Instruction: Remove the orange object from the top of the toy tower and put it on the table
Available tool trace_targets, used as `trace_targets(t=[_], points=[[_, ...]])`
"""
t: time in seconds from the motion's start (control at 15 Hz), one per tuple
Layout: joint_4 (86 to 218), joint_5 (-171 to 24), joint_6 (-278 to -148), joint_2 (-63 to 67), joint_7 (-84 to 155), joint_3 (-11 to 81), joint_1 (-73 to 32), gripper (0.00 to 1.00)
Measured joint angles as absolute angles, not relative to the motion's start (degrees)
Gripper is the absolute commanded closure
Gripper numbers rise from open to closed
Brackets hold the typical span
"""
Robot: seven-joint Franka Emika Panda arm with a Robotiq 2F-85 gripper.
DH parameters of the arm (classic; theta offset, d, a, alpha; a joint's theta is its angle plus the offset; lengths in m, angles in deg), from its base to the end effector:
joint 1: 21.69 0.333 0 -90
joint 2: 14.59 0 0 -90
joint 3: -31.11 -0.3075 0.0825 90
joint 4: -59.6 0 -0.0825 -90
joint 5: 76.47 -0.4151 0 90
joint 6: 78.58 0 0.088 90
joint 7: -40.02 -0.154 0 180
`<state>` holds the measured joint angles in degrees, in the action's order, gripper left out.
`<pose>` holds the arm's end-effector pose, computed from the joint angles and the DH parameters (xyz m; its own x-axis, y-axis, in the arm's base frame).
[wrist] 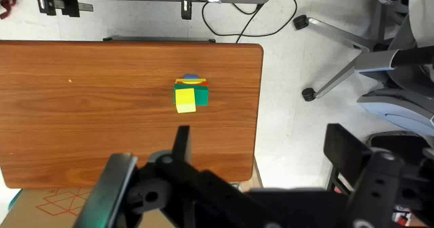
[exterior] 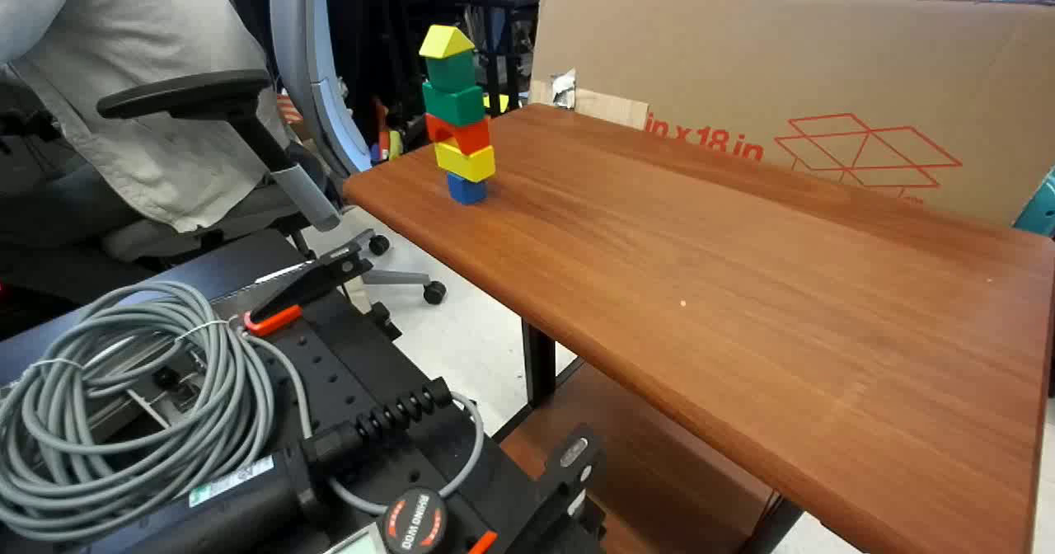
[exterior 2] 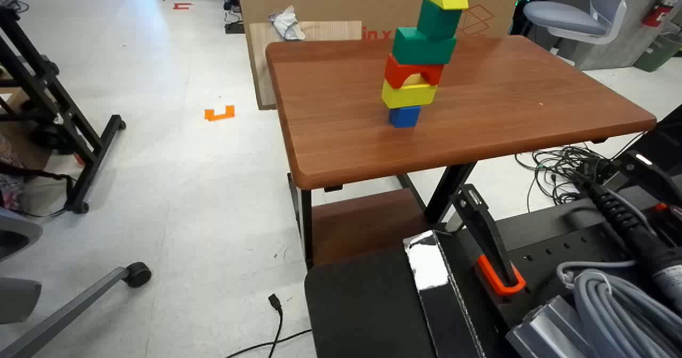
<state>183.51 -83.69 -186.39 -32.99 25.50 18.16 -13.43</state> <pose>0.4583 0.1981 0.4647 0.9974 0.0695 0.0191 0.0705 -0.9959 -0.0570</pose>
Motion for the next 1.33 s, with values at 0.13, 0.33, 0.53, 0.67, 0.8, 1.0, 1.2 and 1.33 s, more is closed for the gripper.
trace_targets(t=[0.13,0.33,0.53,0.67,0.8,1.0,1.2,1.33], points=[[183.5,-83.7,-186.4,-33.0,25.5,18.2,-13.4,0.00],[183.5,-83.7,-186.4,-33.0,25.5,18.2,-13.4,0.00],[183.5,-83.7,-186.4,-33.0,25.5,18.2,-13.4,0.00],[183.5,-83.7,-186.4,-33.0,25.5,18.2,-13.4,0.00],[183.5,-83.7,-186.4,-33.0,25.5,18.2,-13.4,0.00],[183.5,-83.7,-186.4,-33.0,25.5,18.2,-13.4,0.00],[183.7,-82.6,-186.7,-32.4,25.0,18.1,-13.4,0.00],[183.9,-81.8,-188.0,-30.7,24.2,18.1,-13.5,0.00]])
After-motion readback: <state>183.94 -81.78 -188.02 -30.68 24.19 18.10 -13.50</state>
